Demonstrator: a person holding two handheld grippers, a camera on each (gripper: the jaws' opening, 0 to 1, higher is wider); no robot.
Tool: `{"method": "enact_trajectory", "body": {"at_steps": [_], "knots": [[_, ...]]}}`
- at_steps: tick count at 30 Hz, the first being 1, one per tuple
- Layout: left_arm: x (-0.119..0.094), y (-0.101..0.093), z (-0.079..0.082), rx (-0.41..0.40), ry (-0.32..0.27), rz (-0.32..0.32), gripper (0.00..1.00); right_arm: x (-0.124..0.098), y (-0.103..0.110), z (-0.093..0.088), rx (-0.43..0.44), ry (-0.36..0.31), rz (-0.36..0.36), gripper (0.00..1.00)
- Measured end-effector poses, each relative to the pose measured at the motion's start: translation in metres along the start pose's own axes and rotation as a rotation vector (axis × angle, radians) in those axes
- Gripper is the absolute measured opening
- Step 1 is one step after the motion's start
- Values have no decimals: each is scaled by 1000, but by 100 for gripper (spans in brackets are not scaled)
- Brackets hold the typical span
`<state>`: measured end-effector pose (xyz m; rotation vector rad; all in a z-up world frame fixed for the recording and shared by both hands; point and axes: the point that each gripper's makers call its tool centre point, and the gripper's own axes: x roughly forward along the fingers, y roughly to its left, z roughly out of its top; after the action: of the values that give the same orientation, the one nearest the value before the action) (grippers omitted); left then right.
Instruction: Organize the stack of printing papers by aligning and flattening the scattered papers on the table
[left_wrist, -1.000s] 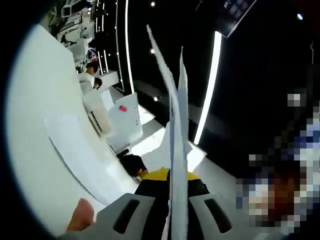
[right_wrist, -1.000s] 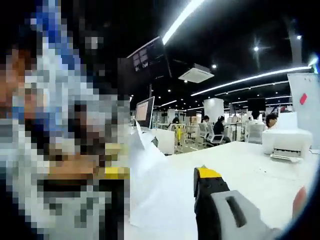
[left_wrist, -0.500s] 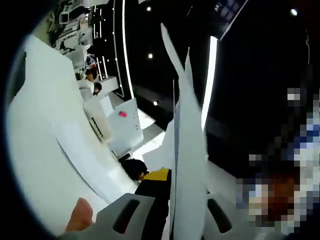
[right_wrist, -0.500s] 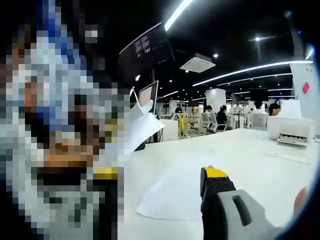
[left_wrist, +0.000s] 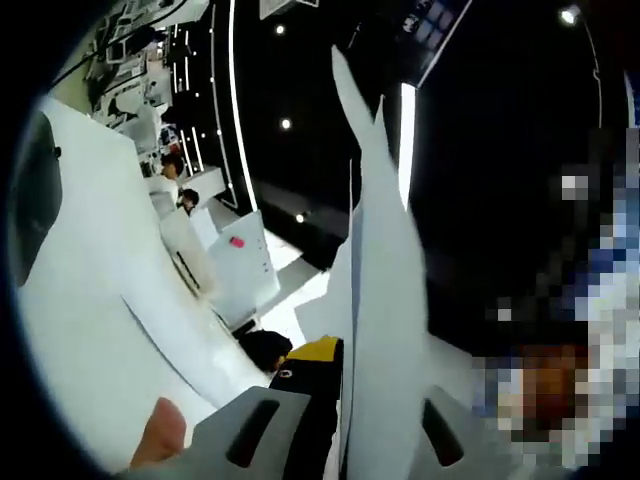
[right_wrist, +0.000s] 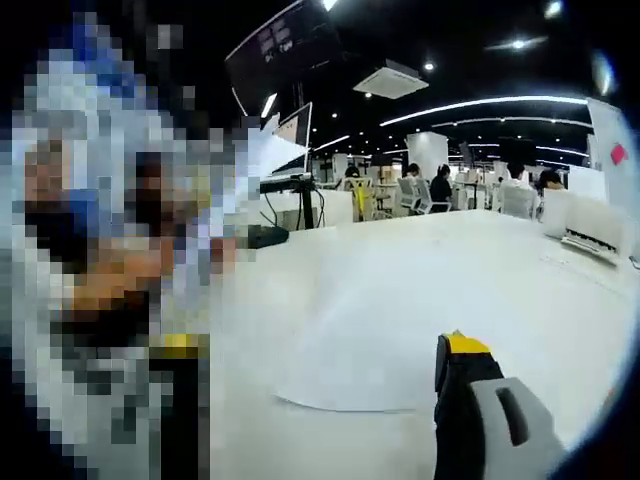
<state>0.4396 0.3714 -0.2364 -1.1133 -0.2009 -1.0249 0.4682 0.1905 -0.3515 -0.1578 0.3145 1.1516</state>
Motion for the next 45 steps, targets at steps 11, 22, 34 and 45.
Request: {"method": "enact_trajectory", "body": {"at_steps": [11, 22, 34, 45], "knots": [[-2, 5, 8, -8, -16, -1, 6, 12, -11, -10, 37, 25, -9, 90], [-3, 7, 10, -15, -22, 5, 6, 5, -30, -15, -27, 38, -50, 75], [-2, 7, 7, -20, -21, 10, 6, -9, -46, -19, -24, 8, -50, 51], [-1, 8, 5, -23, -17, 19, 6, -9, -44, -20, -26, -13, -31, 32]]}}
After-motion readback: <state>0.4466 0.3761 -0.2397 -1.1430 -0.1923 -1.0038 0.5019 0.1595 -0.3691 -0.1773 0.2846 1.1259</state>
